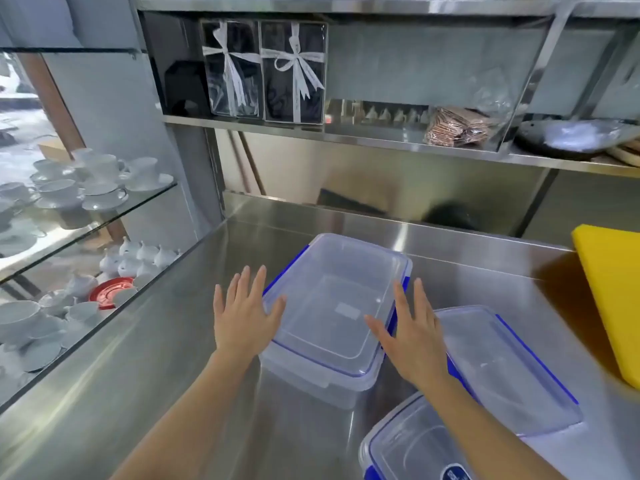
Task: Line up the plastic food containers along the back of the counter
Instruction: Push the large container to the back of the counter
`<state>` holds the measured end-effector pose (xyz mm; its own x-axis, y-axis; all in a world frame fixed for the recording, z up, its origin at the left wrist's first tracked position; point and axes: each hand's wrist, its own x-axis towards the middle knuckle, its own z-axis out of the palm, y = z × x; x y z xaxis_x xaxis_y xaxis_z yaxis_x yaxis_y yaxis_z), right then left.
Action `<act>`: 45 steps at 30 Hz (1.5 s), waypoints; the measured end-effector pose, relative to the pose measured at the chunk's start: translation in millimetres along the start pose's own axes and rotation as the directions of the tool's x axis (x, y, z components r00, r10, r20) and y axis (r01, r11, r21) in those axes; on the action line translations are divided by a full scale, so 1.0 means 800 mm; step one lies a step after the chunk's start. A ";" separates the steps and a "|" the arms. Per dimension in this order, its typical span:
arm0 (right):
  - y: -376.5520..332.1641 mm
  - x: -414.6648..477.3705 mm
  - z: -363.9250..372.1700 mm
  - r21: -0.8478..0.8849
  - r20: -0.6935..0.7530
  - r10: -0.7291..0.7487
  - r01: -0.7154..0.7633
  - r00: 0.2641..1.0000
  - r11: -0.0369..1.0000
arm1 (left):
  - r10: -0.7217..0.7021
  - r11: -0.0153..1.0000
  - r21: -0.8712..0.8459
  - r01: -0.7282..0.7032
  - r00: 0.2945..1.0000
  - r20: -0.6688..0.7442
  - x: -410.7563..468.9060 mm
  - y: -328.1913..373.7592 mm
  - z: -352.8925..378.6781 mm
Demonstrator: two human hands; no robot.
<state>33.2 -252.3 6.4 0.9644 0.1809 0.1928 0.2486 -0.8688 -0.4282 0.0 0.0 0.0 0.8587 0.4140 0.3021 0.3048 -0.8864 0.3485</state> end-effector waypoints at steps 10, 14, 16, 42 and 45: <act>-0.024 0.014 0.029 0.756 0.248 0.333 -0.397 0.910 0.521 | -0.315 0.703 -0.495 0.511 0.848 0.427 0.025 -0.013 0.000; -0.034 0.028 0.038 0.778 0.189 0.318 -0.339 0.929 0.529 | -0.355 0.676 -0.579 0.455 0.891 0.284 0.030 -0.019 0.001; -0.042 0.038 0.044 0.789 0.206 0.289 -0.333 0.935 0.517 | -0.389 0.656 -0.601 0.457 0.887 0.250 0.035 -0.025 -0.002; -0.163 0.260 0.162 0.706 0.304 0.151 -0.329 0.940 0.627 | -0.475 0.688 -0.550 0.474 0.867 0.153 0.224 -0.156 0.039; -0.165 0.265 0.163 0.682 0.308 0.167 -0.340 0.937 0.648 | -0.462 0.695 -0.546 0.468 0.872 0.158 0.228 -0.157 0.041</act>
<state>216.9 -39.1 -10.9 0.9727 0.1657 -0.1627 -0.1052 -0.3098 -0.9450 131.8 180.0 -17.6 0.6735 0.7382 -0.0382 0.3881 -0.3092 0.8682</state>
